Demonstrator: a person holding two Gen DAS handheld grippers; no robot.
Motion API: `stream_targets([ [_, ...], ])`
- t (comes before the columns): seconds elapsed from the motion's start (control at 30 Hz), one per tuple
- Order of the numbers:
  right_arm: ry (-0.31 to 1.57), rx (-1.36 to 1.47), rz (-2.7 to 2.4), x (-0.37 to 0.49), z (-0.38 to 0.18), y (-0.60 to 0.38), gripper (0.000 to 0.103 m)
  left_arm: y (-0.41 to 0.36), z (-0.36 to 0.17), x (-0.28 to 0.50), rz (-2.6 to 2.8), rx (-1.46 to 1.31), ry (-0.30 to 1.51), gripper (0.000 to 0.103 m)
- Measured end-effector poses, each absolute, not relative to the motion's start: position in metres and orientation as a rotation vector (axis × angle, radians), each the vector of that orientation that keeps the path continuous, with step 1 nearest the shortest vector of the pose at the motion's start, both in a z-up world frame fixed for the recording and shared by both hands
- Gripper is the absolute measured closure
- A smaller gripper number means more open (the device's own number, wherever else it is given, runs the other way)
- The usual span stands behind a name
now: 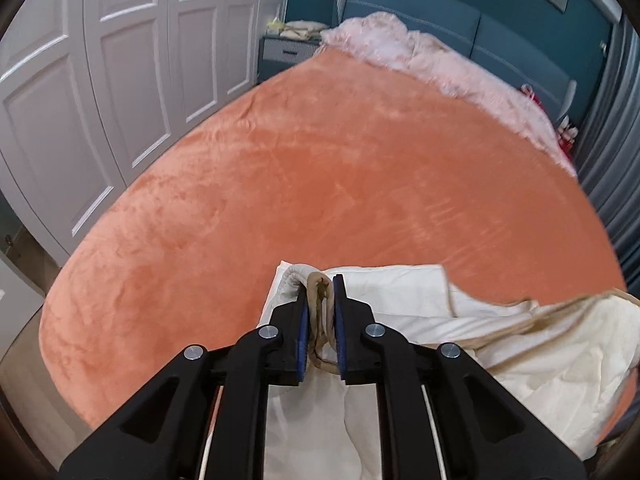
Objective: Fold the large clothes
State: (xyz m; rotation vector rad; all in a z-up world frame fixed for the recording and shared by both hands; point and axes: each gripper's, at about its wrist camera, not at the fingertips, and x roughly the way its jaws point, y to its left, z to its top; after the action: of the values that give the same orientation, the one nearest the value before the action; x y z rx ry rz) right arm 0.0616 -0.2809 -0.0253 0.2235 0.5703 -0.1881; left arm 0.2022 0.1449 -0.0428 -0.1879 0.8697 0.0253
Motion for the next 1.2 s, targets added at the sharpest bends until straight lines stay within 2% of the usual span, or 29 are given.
stream_targets([
  [0.07,0.570,0.234,-0.216,0.067,-0.031,-0.282,0.088,0.141,-0.056,0.211,0.039,-0.169,0.885,0.080],
  [0.1,0.563,0.239,-0.228,0.067,-0.030,-0.281,0.085,0.140,-0.058,0.212,0.043,-0.167,0.884,0.069],
  [0.13,0.553,0.247,-0.232,0.066,-0.028,-0.282,0.077,0.140,-0.057,0.211,0.073,-0.155,0.864,0.042],
  [0.17,0.539,0.258,-0.232,0.063,-0.025,-0.282,0.066,0.141,-0.051,0.208,0.110,-0.146,0.836,0.027],
  [0.2,0.528,0.262,-0.232,0.060,-0.022,-0.282,0.061,0.145,-0.041,0.201,0.141,-0.157,0.769,0.012],
  [0.23,0.525,0.258,-0.234,0.058,-0.021,-0.281,0.055,0.149,-0.034,0.196,0.120,-0.178,0.733,0.011],
  [0.33,0.557,0.238,-0.222,0.056,-0.027,-0.281,0.054,0.152,-0.028,0.199,0.065,-0.175,0.764,0.011],
  [0.47,0.663,0.273,-0.203,0.070,-0.054,-0.285,0.054,0.147,-0.055,0.214,-0.013,-0.173,0.891,0.011],
  [0.63,0.773,0.319,-0.194,0.090,-0.088,-0.287,0.054,0.137,-0.095,0.225,-0.048,-0.182,1.006,0.026],
  [0.67,0.784,0.326,-0.194,0.093,-0.093,-0.287,0.058,0.136,-0.100,0.227,-0.044,-0.188,1.013,0.027],
  [0.7,0.794,0.332,-0.198,0.097,-0.096,-0.289,0.061,0.137,-0.104,0.228,-0.040,-0.199,1.017,0.033],
  [0.77,0.808,0.336,-0.204,0.102,-0.101,-0.290,0.083,0.139,-0.107,0.231,-0.031,-0.223,1.019,0.044],
  [0.83,0.820,0.338,-0.207,0.109,-0.104,-0.291,0.094,0.140,-0.108,0.236,-0.026,-0.239,1.018,0.062],
  [0.93,0.821,0.338,-0.223,0.114,-0.103,-0.293,0.095,0.138,-0.108,0.243,-0.018,-0.216,1.013,0.068],
  [1.0,0.808,0.333,-0.249,0.110,-0.100,-0.295,0.079,0.137,-0.108,0.244,-0.012,-0.200,1.007,0.068],
  [1.03,0.803,0.324,-0.257,0.107,-0.097,-0.295,0.062,0.138,-0.108,0.244,-0.014,-0.205,1.007,0.068],
  [1.07,0.793,0.313,-0.265,0.104,-0.095,-0.296,0.049,0.140,-0.108,0.243,-0.016,-0.213,1.007,0.068],
  [1.2,0.820,0.314,-0.268,0.103,-0.102,-0.300,0.047,0.143,-0.117,0.243,-0.021,-0.226,1.014,0.068],
])
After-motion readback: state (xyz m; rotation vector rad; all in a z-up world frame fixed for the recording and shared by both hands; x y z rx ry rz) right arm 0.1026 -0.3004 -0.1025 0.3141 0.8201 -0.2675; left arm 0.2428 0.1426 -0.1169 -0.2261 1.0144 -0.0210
